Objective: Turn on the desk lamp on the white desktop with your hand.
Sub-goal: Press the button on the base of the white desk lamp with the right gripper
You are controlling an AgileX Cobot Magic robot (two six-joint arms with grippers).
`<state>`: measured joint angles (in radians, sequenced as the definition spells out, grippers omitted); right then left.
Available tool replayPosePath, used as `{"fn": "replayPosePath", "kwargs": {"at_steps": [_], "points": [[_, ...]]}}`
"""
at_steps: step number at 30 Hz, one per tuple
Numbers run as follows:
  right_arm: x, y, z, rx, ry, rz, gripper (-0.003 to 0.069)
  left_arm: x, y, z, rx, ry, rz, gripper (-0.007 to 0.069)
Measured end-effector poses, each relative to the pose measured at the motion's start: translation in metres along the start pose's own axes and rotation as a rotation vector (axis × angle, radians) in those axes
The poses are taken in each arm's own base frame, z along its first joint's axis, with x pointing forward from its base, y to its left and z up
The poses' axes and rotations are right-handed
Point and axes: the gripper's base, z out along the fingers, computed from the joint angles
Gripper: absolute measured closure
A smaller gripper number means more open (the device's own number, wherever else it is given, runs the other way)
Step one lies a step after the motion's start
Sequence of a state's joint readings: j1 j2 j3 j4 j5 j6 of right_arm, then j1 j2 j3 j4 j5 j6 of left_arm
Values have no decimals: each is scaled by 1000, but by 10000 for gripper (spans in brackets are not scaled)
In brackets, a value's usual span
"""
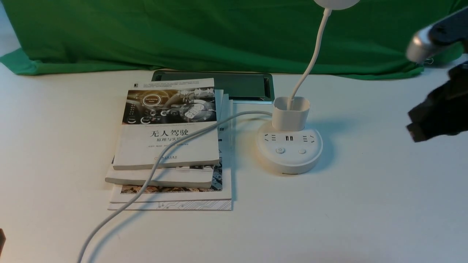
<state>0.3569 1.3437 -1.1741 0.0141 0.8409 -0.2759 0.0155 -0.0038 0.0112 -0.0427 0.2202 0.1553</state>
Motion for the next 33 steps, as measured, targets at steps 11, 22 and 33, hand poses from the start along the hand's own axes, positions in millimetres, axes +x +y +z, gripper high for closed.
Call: {"fn": "replayPosePath", "kwargs": {"at_steps": [11,22,33], "points": [[-29,26,113,-87,122,-84,630,0,0,0,0,0,0,603],[-29,30,170,-93,54,-31,629,0,0,0,0,0,0,603],[-25,33,193,-100,44,-2,629,0,0,0,0,0,0,603]]}}
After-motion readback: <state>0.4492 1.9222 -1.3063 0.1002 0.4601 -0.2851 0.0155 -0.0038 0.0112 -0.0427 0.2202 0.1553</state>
